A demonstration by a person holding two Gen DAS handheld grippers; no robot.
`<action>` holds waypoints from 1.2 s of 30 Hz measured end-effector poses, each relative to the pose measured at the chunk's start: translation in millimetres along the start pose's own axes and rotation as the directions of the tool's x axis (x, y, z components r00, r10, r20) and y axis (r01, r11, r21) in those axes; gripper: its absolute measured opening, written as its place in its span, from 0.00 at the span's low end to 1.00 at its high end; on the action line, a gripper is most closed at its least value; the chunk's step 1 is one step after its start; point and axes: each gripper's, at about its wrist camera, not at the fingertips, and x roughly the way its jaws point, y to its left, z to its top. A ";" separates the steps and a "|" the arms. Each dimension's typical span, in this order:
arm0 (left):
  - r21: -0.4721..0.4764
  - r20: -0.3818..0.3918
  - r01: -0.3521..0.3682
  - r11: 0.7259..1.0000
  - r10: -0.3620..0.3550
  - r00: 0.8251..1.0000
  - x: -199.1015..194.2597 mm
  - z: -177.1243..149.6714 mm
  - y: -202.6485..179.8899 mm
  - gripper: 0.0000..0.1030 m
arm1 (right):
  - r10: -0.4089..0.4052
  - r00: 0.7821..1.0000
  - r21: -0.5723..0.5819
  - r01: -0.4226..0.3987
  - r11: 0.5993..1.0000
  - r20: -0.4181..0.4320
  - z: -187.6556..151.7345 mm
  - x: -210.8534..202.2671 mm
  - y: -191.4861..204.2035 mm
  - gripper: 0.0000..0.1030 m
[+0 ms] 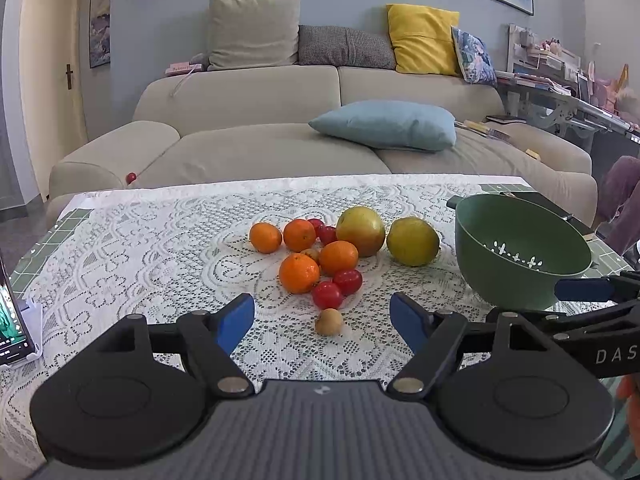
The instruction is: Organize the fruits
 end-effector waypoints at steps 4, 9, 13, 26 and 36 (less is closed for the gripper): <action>0.001 -0.001 0.001 1.000 -0.001 1.000 0.4 -0.2 0.0 0.88 | 0.000 1.000 0.000 0.000 1.000 -0.001 0.0 0.2 0.1 0.96; -0.002 -0.002 0.003 1.000 -0.003 1.000 1.9 -0.4 0.7 0.88 | -0.003 1.000 0.001 0.003 1.000 -0.006 0.8 -0.2 -1.2 0.96; -0.003 -0.003 0.004 1.000 -0.004 1.000 3.1 -0.2 0.4 0.88 | -0.006 1.000 -0.003 0.006 1.000 -0.009 2.1 -0.5 -0.9 0.96; -0.006 -0.017 0.019 1.000 -0.019 1.000 7.8 1.2 -0.2 0.88 | -0.016 1.000 -0.010 0.016 1.000 -0.021 3.8 2.0 0.9 0.96; -0.007 -0.020 0.022 1.000 -0.022 1.000 7.7 0.7 -0.3 0.88 | -0.015 1.000 -0.011 0.015 1.000 -0.026 4.0 3.2 0.6 0.96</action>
